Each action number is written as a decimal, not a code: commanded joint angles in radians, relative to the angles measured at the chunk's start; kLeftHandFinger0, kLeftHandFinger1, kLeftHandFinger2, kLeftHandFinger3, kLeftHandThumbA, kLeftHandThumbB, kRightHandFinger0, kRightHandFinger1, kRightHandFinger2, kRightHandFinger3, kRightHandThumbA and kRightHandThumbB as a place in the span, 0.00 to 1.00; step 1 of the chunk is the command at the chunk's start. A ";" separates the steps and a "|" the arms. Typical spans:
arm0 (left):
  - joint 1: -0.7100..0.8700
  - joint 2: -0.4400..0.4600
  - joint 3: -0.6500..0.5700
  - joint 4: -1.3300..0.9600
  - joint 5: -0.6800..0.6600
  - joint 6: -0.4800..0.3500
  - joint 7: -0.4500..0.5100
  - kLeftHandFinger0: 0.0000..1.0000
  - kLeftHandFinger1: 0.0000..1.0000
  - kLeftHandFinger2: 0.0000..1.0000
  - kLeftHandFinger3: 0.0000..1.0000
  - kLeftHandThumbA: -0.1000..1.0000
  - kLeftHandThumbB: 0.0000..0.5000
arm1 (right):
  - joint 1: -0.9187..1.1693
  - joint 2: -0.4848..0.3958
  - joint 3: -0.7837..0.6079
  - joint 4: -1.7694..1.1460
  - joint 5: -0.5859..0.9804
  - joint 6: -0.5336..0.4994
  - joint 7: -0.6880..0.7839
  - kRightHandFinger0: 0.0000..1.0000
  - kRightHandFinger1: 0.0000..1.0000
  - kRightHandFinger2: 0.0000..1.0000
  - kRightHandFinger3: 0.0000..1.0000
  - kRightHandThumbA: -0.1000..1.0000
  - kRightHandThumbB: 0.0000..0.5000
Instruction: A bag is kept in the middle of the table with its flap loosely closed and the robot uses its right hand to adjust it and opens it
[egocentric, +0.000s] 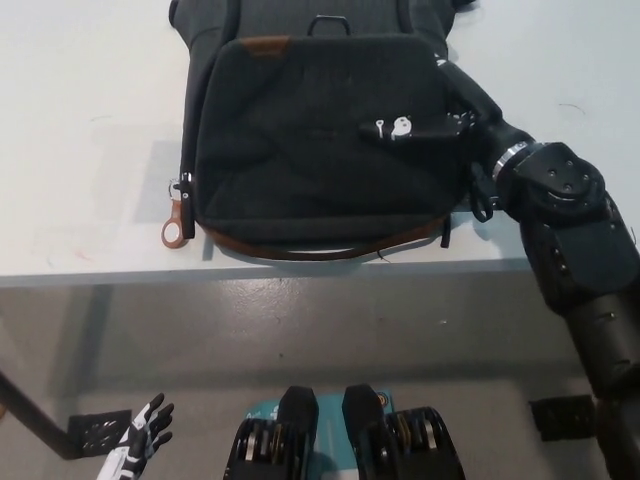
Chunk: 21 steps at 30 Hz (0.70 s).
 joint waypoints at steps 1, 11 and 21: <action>-0.006 0.018 0.003 -0.030 -0.013 0.003 -0.021 1.00 1.00 1.00 1.00 1.00 1.00 | -0.027 0.018 0.033 0.072 -0.053 -0.019 0.007 0.28 0.31 0.39 0.46 0.52 0.65; -0.006 0.016 0.003 -0.024 -0.016 -0.001 -0.028 1.00 1.00 1.00 1.00 1.00 1.00 | 0.019 0.044 -0.003 -0.008 -0.157 -0.131 -0.279 0.02 0.48 0.76 0.73 0.00 0.17; 0.005 0.014 0.005 -0.028 -0.017 -0.005 -0.026 1.00 1.00 1.00 1.00 1.00 1.00 | 0.134 0.068 -0.035 -0.301 -0.164 -0.116 -0.305 0.04 0.48 0.83 0.80 0.00 0.21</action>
